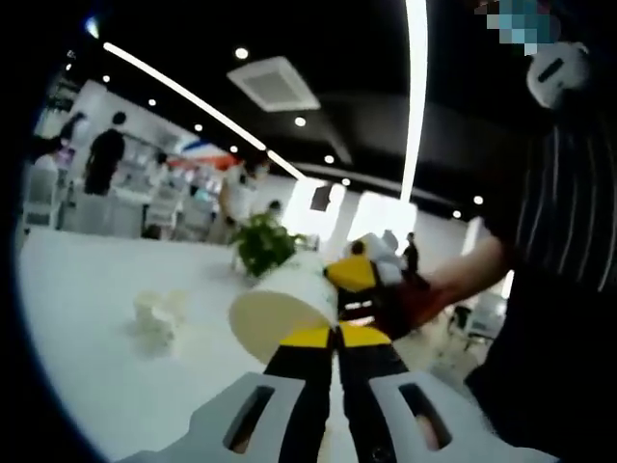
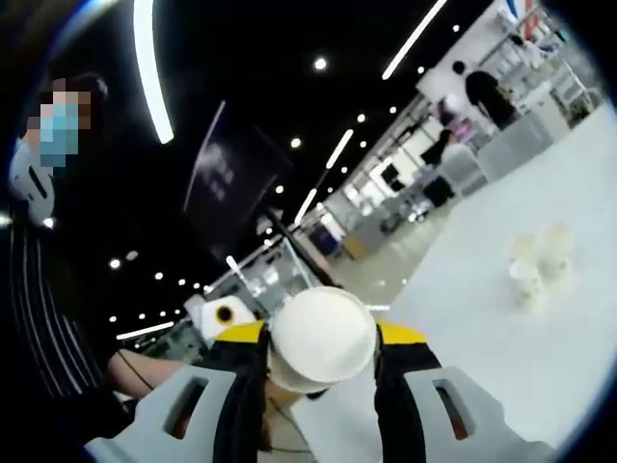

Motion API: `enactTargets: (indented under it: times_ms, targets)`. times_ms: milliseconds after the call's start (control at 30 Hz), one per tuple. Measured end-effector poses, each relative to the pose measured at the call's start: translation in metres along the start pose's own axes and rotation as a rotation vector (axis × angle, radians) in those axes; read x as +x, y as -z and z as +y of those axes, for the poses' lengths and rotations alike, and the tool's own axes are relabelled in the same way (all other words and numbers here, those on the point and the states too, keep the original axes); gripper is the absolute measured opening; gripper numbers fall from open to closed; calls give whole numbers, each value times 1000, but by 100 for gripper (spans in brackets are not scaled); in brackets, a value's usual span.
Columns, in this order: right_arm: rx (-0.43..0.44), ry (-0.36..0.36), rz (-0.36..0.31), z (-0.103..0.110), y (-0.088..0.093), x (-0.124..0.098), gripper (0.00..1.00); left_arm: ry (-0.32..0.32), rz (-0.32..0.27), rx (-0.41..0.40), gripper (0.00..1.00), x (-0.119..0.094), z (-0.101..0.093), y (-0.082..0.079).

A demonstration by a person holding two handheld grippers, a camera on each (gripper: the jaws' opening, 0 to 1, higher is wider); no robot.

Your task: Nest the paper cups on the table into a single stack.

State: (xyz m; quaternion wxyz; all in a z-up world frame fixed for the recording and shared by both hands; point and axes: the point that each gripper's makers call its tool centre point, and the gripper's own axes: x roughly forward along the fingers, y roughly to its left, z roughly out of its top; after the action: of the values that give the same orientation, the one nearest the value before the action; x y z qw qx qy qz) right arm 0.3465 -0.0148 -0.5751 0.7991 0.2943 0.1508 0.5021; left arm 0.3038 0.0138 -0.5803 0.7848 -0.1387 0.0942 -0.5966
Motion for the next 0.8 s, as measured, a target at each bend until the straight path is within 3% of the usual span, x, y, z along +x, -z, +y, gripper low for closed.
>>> enactTargets:
  times_ms: [233,367,633,800]
  targets:
    - [-67,-9,27,3,3,-5,42,17,48,28,0,2,-5,3]
    - [-125,-3,16,4,1,-8,49,27,92,51,0,3,-7,8]
    - [-223,-38,59,14,3,-13,57,53,153,81,0,8,-12,14]
    - [-340,-68,74,23,1,-16,74,70,185,109,0,9,-14,14]
